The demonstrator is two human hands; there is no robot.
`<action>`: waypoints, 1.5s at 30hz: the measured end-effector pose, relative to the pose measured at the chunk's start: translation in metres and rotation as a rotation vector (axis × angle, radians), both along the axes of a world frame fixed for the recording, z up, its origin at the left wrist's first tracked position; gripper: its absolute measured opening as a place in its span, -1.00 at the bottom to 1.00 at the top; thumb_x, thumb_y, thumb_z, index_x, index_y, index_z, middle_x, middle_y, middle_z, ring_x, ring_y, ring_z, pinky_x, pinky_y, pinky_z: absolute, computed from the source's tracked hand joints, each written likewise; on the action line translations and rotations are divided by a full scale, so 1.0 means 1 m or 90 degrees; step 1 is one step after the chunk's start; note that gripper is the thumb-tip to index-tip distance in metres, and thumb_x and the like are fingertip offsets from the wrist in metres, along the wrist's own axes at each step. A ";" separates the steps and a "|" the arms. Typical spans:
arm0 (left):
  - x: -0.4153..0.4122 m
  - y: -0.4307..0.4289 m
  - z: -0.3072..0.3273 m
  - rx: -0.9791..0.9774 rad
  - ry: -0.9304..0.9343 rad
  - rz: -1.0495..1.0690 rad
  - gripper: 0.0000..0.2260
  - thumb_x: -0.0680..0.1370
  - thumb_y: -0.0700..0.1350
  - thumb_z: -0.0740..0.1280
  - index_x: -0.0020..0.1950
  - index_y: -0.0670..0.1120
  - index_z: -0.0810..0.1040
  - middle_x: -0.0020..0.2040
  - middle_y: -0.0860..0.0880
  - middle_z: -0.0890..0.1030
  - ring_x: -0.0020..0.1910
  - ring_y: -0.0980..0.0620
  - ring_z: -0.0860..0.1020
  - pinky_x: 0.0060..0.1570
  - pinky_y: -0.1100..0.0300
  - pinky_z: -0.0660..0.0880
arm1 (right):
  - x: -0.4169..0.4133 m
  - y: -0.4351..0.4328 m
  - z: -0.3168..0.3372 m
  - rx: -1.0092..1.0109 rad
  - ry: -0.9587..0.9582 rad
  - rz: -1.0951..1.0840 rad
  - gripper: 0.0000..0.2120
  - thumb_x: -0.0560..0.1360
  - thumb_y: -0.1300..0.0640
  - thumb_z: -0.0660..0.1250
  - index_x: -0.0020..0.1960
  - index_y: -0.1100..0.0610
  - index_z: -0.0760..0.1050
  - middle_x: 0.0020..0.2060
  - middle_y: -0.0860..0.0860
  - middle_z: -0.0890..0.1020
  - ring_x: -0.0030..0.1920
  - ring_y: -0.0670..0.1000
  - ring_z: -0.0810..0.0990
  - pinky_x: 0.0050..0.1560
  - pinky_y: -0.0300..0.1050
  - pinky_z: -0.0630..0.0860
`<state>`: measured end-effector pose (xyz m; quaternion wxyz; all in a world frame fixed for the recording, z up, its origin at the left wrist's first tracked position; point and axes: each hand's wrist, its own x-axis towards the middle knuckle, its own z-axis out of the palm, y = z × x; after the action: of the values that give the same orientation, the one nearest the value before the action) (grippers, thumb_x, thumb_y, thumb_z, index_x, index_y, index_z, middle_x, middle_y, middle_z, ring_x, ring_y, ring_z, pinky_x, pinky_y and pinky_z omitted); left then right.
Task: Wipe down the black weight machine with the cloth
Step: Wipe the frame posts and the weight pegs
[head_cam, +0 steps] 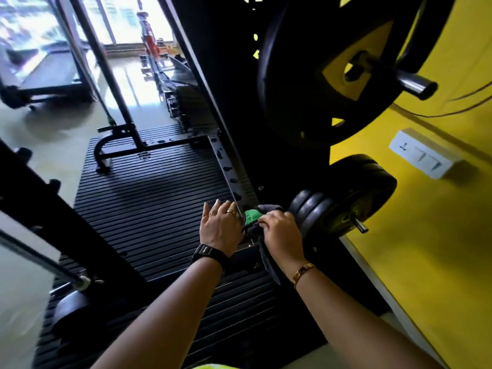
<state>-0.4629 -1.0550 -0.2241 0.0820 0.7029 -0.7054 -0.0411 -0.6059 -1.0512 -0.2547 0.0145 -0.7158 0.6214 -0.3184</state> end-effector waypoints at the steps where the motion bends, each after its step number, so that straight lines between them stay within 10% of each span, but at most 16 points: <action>1: 0.006 -0.001 0.001 0.005 -0.004 0.009 -0.57 0.68 0.06 -0.04 0.54 0.04 0.24 0.53 0.05 0.27 0.55 0.03 0.11 0.53 0.03 -0.15 | 0.005 -0.002 -0.001 -0.004 0.001 0.009 -0.90 0.36 0.29 0.49 -0.18 0.12 0.67 -0.23 0.02 0.65 -0.22 0.13 0.56 -0.26 -0.12 0.53; 45: 0.321 -0.018 0.034 -0.084 -0.014 0.309 -0.58 0.68 0.00 -0.01 0.55 0.00 0.21 0.54 0.06 0.26 0.55 0.04 0.12 0.53 0.04 -0.13 | 0.342 -0.076 0.044 -0.044 -0.078 0.281 -0.81 0.31 0.32 0.54 -0.13 0.12 0.68 -0.22 0.01 0.66 -0.23 0.10 0.58 -0.20 -0.11 0.57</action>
<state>-0.1420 -1.0733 -0.1898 0.1276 0.8450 -0.5182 0.0331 -0.2641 -1.1270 -0.2109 0.0969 -0.8137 0.4366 -0.3713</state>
